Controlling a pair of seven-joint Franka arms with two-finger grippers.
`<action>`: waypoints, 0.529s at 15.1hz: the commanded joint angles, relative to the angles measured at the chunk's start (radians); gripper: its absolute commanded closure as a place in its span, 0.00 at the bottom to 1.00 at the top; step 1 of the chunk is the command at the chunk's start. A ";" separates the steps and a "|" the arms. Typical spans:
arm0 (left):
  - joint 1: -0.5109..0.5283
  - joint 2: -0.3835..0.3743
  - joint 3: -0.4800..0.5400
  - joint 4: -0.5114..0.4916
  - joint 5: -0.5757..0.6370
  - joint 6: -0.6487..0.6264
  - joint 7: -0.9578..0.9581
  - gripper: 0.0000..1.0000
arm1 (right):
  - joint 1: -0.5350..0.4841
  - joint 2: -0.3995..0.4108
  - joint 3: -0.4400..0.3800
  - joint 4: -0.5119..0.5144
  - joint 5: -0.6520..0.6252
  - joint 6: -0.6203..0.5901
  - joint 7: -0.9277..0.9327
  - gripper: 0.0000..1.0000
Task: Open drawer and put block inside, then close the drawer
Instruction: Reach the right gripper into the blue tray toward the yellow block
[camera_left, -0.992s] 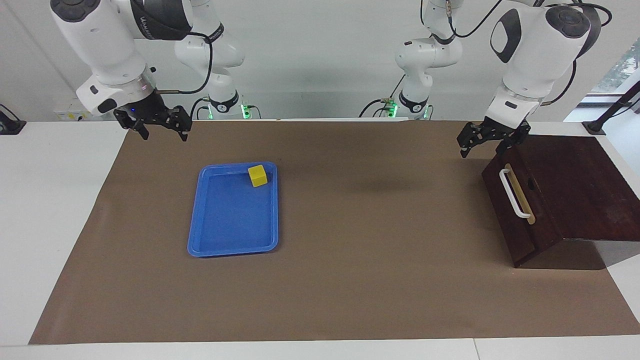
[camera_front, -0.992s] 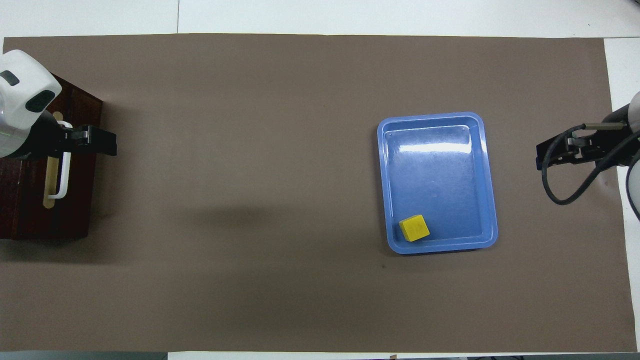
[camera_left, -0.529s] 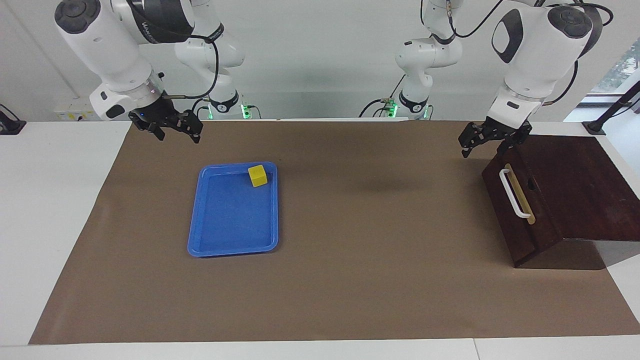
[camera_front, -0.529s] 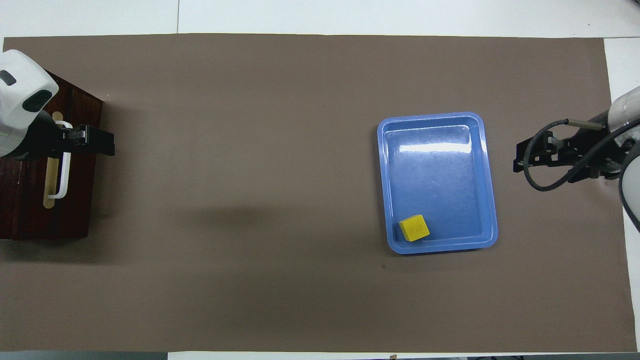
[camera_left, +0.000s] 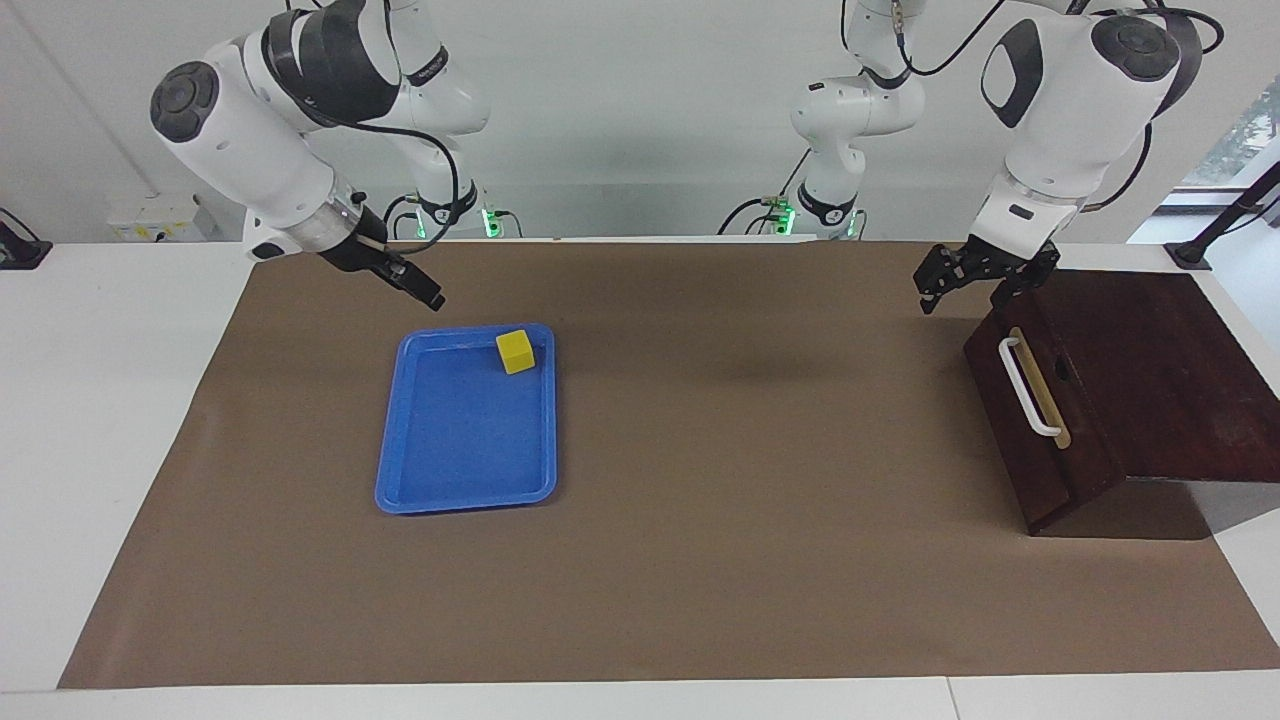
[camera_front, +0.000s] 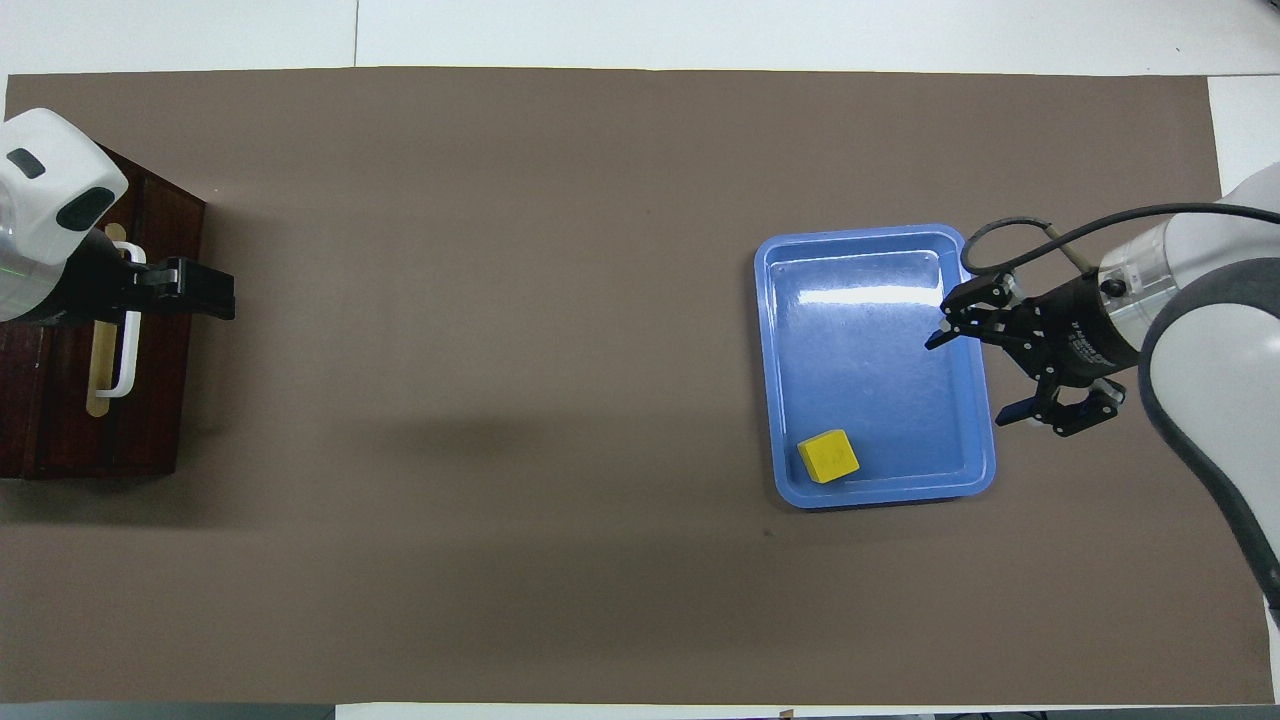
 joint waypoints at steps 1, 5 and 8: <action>0.017 -0.026 -0.005 -0.047 0.000 0.007 0.005 0.00 | -0.003 -0.030 0.000 -0.145 0.103 0.088 0.094 0.00; 0.029 0.029 -0.005 -0.047 0.080 0.077 0.005 0.00 | -0.012 -0.030 0.000 -0.285 0.232 0.166 0.097 0.00; 0.026 0.077 -0.005 -0.058 0.189 0.131 0.002 0.00 | -0.003 -0.040 0.000 -0.361 0.269 0.226 0.021 0.00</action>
